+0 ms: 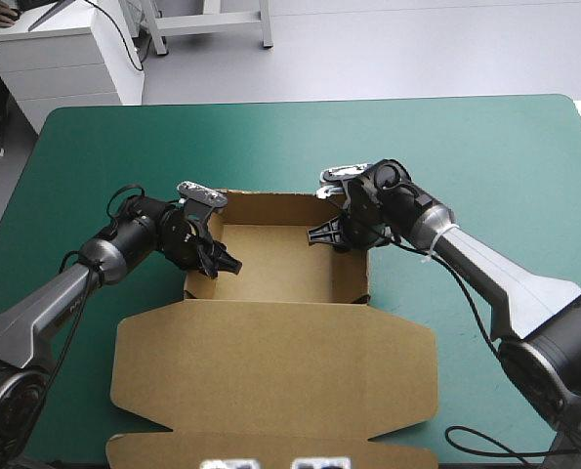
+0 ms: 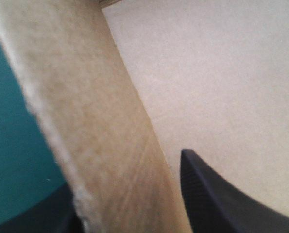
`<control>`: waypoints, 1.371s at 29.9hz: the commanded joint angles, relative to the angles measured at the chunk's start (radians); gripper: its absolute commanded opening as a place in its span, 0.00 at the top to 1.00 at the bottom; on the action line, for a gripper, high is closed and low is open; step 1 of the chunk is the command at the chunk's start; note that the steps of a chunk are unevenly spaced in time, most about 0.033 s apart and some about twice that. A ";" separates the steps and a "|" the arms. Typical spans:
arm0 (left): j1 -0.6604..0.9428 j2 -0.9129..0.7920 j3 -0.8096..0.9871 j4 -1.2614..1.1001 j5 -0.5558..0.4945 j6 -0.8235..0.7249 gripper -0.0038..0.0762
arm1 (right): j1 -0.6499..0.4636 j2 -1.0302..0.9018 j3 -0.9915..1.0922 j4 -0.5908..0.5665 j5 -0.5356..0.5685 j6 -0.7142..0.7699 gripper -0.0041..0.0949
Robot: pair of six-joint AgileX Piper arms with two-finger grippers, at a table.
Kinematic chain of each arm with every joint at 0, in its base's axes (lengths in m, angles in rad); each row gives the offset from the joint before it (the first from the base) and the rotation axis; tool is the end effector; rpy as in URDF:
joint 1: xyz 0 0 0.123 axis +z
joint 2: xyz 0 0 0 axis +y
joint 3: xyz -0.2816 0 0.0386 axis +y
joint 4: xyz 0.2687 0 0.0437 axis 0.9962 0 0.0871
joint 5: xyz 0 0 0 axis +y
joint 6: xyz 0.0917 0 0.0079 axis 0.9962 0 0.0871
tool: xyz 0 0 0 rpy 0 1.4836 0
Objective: Fold the box
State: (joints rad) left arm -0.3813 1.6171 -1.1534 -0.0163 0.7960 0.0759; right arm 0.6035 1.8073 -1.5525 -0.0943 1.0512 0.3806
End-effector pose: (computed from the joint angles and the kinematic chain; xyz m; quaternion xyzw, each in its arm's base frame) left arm 0.3217 -0.1301 0.2365 0.2178 0.9557 -0.0368 0.1945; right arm 0.3387 0.2243 0.2762 -0.1252 0.9756 0.0435 0.1751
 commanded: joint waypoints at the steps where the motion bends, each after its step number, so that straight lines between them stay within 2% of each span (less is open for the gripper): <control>1: -0.011 -0.034 -0.039 -0.036 0.011 -0.006 0.33 | 0.003 -0.052 -0.093 -0.066 0.039 -0.005 0.49; 5: -0.011 -0.049 -0.096 -0.034 0.039 -0.006 0.32 | 0.003 -0.052 -0.160 -0.135 0.127 -0.005 0.49; 9: -0.011 -0.069 -0.176 -0.024 0.074 -0.006 0.32 | 0.003 -0.052 -0.230 -0.140 0.188 -0.043 0.49; 14: -0.011 -0.100 -0.294 0.016 0.160 -0.006 0.33 | 0.003 -0.065 -0.319 -0.137 0.196 -0.064 0.50; 18: -0.011 -0.138 -0.400 0.058 0.272 -0.015 0.34 | 0.003 -0.095 -0.344 -0.141 0.196 -0.051 0.50; 22: -0.011 -0.184 -0.502 0.108 0.399 -0.019 0.47 | -0.008 -0.117 -0.345 -0.135 0.196 -0.030 0.50; 25: -0.011 -0.234 -0.549 0.174 0.481 -0.019 0.67 | -0.039 -0.121 -0.345 -0.068 0.196 -0.023 0.50; 28: -0.011 -0.314 -0.545 0.216 0.491 -0.019 0.93 | -0.082 -0.121 -0.333 0.025 0.196 -0.023 0.50; 34: -0.011 -0.489 -0.504 0.164 0.460 -0.022 0.96 | -0.107 -0.117 -0.241 0.069 0.196 -0.043 0.50; 41: -0.011 -0.696 -0.257 0.129 0.368 -0.013 0.96 | -0.107 -0.063 -0.169 0.075 0.196 -0.064 0.50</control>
State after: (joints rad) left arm -0.3850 0.9908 -1.4853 0.1188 1.2435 0.0673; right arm 0.4999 1.7613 -1.7099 -0.0187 1.2466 0.3445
